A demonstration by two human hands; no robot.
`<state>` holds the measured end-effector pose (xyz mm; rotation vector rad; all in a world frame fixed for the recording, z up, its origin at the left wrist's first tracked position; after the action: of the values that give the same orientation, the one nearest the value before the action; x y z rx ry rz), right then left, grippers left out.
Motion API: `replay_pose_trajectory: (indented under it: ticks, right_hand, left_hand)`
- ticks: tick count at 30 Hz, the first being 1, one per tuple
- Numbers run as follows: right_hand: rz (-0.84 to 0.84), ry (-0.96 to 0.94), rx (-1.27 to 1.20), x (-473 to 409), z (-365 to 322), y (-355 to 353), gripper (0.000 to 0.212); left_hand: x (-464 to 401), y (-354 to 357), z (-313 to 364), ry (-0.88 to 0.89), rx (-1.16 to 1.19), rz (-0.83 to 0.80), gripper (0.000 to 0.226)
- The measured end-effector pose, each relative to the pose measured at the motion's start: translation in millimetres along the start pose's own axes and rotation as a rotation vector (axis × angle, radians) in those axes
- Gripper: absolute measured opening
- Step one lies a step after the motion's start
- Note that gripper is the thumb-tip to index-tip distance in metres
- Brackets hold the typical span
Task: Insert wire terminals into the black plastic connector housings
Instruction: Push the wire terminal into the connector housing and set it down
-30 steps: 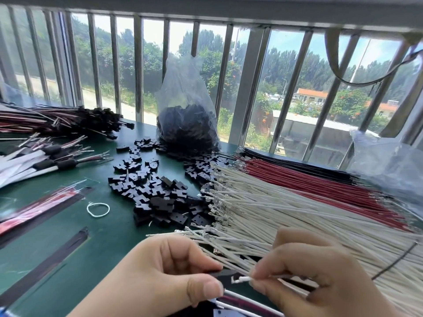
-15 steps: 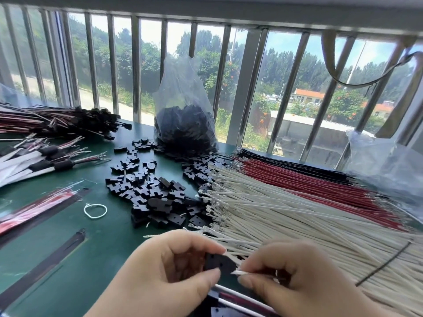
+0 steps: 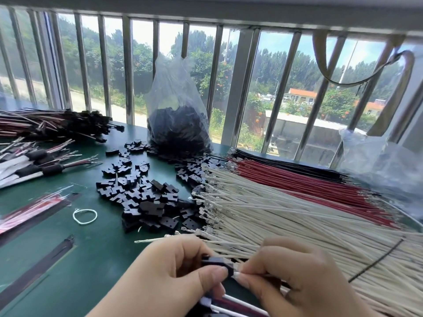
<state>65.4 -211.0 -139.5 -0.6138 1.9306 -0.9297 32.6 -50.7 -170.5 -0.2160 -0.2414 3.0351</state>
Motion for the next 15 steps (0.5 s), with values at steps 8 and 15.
replay_pose_trajectory:
  ticks: [8,15]
  right_hand:
    - [-0.002,0.013,0.013,-1.8,2.0,1.6,0.013]
    - [-0.455,0.332,-0.238,-38.0,33.8,-27.3,0.027]
  left_hand:
    - [0.6,2.3,1.3,0.03,0.113,0.018,0.009]
    - [-0.7,-1.4,-10.4,-0.08,0.213,0.044,0.018]
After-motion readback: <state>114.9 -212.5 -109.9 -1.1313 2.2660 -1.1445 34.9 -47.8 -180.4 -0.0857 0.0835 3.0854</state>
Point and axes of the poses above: each hand's wrist, its own x-axis away from the middle knuckle, its own y-axis out of the palm, z = x × y, the point moved 4 cm from there along -x, towards the middle knuckle, and after that the axes turned 6 degrees about -z, right-handed, at the moved point
